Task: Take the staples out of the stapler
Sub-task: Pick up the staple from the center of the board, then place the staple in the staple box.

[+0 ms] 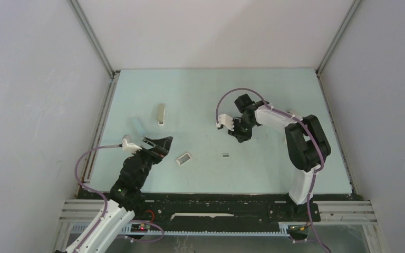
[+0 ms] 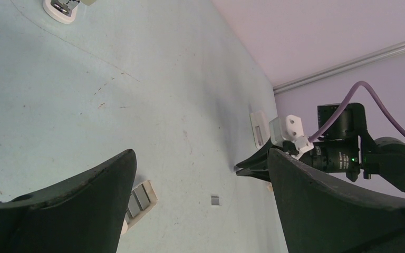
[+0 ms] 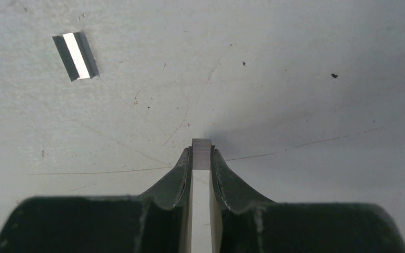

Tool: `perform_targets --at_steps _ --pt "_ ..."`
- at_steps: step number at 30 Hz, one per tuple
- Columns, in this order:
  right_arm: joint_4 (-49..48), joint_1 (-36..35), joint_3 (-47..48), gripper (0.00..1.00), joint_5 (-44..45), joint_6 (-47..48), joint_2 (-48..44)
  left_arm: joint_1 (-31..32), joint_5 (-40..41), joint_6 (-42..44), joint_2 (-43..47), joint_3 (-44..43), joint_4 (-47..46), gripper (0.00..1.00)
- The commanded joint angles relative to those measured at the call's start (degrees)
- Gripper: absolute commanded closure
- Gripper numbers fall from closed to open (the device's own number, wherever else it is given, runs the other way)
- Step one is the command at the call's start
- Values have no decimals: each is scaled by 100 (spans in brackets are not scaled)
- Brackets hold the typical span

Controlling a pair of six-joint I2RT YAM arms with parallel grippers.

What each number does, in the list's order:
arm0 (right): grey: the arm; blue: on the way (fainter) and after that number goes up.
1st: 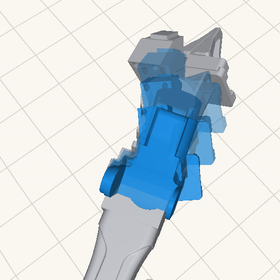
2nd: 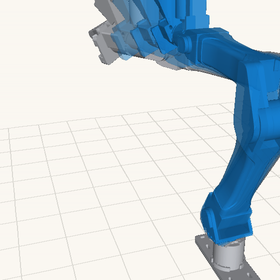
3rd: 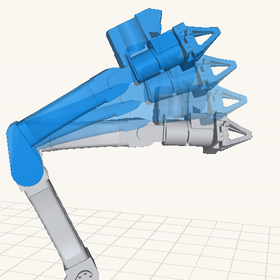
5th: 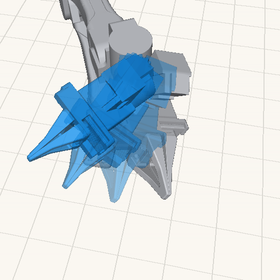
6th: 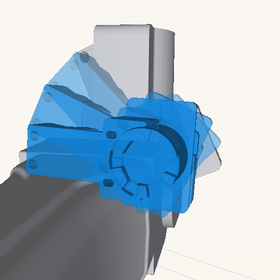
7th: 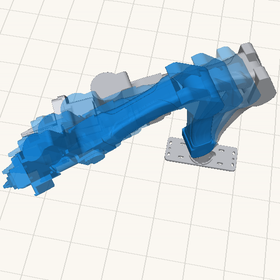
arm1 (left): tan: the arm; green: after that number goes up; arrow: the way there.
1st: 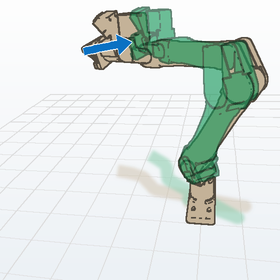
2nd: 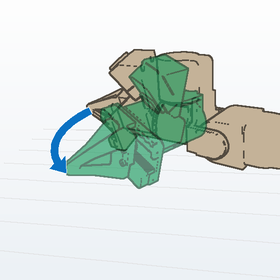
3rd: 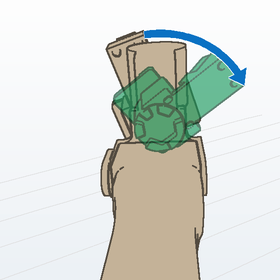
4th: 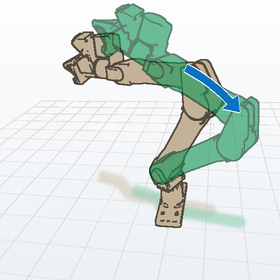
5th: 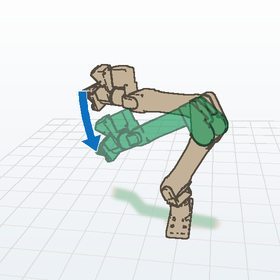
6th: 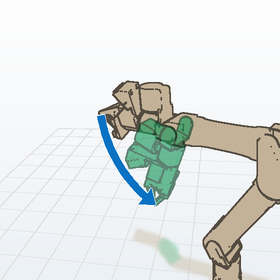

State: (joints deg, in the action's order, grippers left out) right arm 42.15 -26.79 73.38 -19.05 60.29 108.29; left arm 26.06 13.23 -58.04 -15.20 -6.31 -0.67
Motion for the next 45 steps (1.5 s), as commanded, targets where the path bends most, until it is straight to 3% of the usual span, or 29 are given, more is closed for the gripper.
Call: perform_targets --at_steps 1,12,25,45 --pt "-107 -155 -6 93 -82 -619 -470 -39 44 12 47 112 -24 0" --pt "-62 -959 -3 92 -272 -1688 -967 -40 80 12 140 112 27 0" --pt "-389 -2092 0 92 -740 -3007 -1136 -40 347 85 482 10 734 0" --pt "-601 -2962 640 92 -815 -3886 -255 -38 978 359 1013 -332 1926 0"
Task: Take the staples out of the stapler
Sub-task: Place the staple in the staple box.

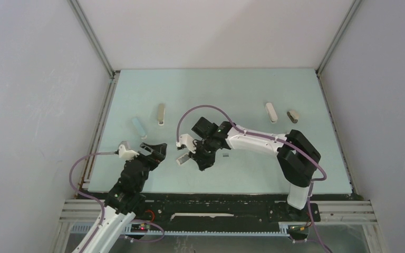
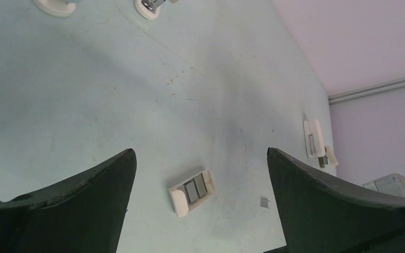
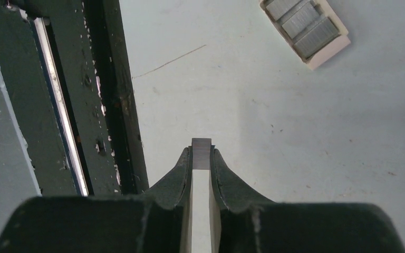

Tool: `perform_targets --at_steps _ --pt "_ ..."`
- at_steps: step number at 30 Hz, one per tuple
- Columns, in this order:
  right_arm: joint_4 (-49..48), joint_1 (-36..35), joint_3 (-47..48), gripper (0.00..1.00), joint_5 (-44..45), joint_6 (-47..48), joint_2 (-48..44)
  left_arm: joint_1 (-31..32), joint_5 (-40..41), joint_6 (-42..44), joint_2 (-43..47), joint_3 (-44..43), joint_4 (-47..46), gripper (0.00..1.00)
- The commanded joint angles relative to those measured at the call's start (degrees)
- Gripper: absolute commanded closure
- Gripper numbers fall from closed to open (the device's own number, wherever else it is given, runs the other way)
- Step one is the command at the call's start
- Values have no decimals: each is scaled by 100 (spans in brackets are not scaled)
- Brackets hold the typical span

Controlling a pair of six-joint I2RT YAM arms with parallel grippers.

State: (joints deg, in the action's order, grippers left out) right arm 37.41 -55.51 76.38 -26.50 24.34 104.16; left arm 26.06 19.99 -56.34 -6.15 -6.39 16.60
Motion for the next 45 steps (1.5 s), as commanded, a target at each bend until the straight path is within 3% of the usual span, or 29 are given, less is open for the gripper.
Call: perform_targets --at_steps 1,18,34,45 --pt "-134 -98 399 92 -68 -329 212 -40 338 197 129 -345 242 0" --pt "-346 -266 1052 91 55 -1045 888 -40 753 152 606 -379 950 0" --pt "-849 -293 1707 91 1465 -2364 1427 -40 805 114 879 -382 1117 0" --pt "-836 -364 1870 89 1724 -2684 1610 -38 810 114 872 -363 1101 0"
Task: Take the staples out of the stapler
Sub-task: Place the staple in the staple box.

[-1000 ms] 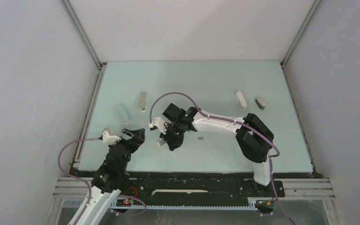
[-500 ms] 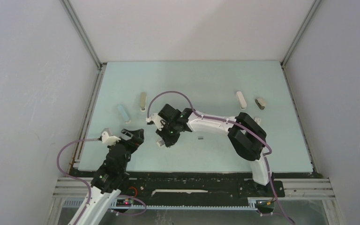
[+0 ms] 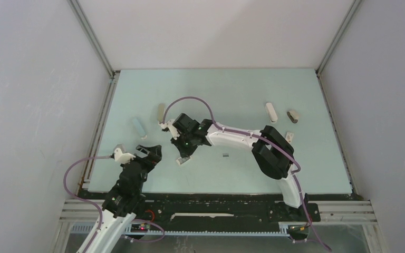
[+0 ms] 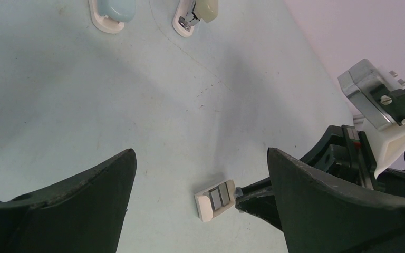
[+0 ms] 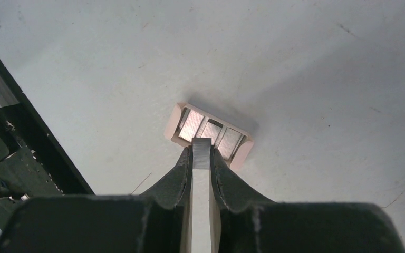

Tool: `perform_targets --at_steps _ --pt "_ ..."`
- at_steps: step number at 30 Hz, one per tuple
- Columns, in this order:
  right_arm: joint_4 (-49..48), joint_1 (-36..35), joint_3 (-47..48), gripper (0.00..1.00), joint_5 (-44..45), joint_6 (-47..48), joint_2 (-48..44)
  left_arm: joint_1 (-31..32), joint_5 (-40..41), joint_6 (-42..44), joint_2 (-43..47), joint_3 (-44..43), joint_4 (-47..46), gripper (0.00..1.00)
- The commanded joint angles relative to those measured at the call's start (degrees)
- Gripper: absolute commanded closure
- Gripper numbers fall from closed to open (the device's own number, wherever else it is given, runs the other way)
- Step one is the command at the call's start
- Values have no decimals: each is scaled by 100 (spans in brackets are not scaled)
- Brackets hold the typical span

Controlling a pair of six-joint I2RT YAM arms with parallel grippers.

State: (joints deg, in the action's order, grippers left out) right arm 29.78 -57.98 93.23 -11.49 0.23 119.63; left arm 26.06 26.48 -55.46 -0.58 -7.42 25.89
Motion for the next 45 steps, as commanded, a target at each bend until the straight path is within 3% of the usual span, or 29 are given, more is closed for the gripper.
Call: perform_targets --at_steps 1,36,45 --pt "-72 -125 190 89 245 -295 76 -40 156 27 313 -260 171 0" --pt "71 -65 314 82 949 -483 410 -36 129 9 269 -222 68 0" --pt "63 -132 251 62 985 -358 312 -40 115 22 240 -229 30 0"
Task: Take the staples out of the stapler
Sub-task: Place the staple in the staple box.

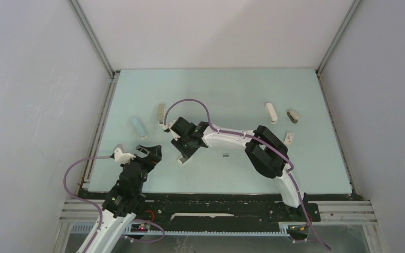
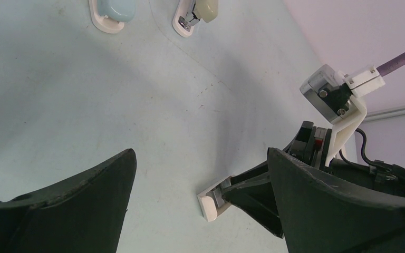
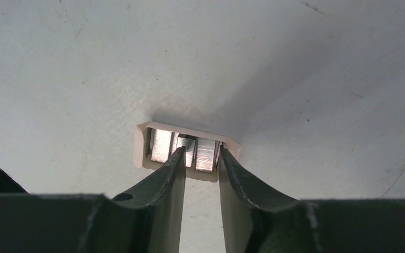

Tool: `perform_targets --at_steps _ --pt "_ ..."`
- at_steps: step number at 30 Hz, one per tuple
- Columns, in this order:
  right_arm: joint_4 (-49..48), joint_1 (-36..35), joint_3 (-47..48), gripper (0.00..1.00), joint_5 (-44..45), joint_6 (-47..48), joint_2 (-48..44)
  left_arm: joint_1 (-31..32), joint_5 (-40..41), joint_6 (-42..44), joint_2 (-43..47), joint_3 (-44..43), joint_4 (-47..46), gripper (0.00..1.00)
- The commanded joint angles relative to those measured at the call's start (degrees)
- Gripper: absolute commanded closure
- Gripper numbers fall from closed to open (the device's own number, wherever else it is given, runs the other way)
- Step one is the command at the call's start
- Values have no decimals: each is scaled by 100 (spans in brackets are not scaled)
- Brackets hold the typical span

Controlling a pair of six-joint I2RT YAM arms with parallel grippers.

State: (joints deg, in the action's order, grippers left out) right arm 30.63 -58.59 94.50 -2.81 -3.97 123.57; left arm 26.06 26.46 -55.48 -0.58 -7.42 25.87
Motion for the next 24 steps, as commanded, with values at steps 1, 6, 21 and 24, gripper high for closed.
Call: perform_targets --at_steps 1,6,21,24 --pt "-30 -78 122 61 124 85 -107 -40 115 28 242 -234 32 0" --pt "-48 -124 98 60 132 210 -365 -40 98 29 251 -272 32 0" --pt "-297 -70 -976 60 -684 1216 -2019 -40 -71 -111 362 -327 -171 0" --pt "-221 67 -1320 59 -1339 1770 -2394 -40 -145 -136 369 -288 -290 0"
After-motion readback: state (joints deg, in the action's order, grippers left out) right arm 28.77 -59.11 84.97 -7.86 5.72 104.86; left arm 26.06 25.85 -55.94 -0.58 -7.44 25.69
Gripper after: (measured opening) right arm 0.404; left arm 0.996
